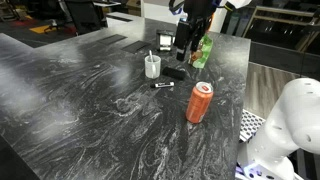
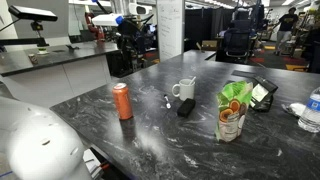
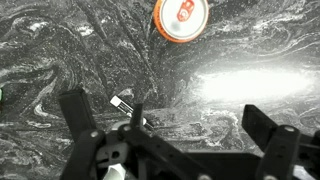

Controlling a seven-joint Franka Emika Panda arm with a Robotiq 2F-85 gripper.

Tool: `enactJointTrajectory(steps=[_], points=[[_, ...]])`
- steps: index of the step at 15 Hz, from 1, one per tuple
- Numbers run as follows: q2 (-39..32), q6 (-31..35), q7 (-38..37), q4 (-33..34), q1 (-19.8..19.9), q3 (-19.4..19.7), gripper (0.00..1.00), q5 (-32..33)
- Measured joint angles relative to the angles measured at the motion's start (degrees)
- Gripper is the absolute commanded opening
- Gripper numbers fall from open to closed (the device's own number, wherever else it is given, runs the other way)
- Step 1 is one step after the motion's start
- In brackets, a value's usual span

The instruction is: Take the marker out of the mug.

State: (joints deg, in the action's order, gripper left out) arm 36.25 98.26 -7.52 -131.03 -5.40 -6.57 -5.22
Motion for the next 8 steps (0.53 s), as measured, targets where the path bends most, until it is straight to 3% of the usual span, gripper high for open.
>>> enactJointTrajectory(steps=[8], points=[[-0.4, 1.39, -1.3, 0.0, 0.45, 0.33, 1.0, 0.0]])
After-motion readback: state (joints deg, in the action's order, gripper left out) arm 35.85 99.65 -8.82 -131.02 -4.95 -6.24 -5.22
